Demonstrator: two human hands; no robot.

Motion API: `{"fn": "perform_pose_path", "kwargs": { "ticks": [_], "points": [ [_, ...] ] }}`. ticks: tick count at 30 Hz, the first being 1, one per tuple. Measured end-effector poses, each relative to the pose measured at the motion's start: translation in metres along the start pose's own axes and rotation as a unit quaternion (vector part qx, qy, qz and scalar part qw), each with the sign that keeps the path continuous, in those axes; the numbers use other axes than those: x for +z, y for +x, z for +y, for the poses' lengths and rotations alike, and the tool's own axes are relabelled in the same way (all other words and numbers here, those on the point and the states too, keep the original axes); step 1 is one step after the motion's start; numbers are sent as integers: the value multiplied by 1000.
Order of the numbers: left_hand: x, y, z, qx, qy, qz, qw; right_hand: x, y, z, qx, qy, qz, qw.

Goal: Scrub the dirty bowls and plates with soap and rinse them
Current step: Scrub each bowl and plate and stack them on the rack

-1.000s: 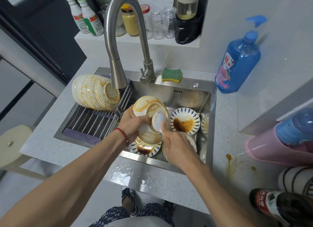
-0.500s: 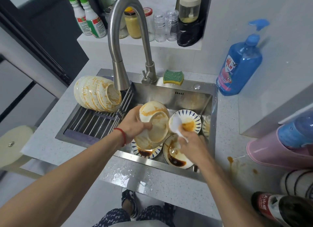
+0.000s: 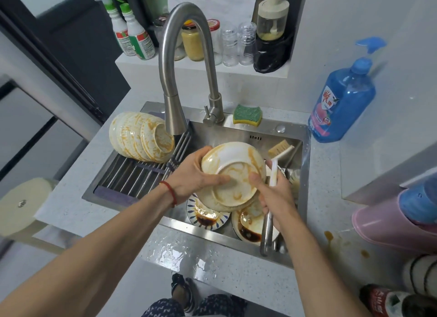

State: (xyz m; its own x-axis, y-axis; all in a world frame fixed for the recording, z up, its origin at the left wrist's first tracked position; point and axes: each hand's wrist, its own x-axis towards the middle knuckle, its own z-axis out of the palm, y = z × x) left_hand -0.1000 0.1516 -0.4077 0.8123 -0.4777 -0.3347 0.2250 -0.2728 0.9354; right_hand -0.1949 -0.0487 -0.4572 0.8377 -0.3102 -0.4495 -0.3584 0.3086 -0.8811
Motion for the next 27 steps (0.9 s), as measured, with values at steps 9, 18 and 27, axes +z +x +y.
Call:
{"fn": "perform_pose_path", "kwargs": {
  "ticks": [9,18,27],
  "points": [
    [9,13,-25,3,105,100,989,-11,7,3,-29,-293,18,956],
    [9,17,-14,-3,280,103,955,22,-9,-17,-102,-459,-65,880],
    [16,16,-3,14,322,111,940,26,-23,-24,-119,-449,-72,883]
  ]
}}
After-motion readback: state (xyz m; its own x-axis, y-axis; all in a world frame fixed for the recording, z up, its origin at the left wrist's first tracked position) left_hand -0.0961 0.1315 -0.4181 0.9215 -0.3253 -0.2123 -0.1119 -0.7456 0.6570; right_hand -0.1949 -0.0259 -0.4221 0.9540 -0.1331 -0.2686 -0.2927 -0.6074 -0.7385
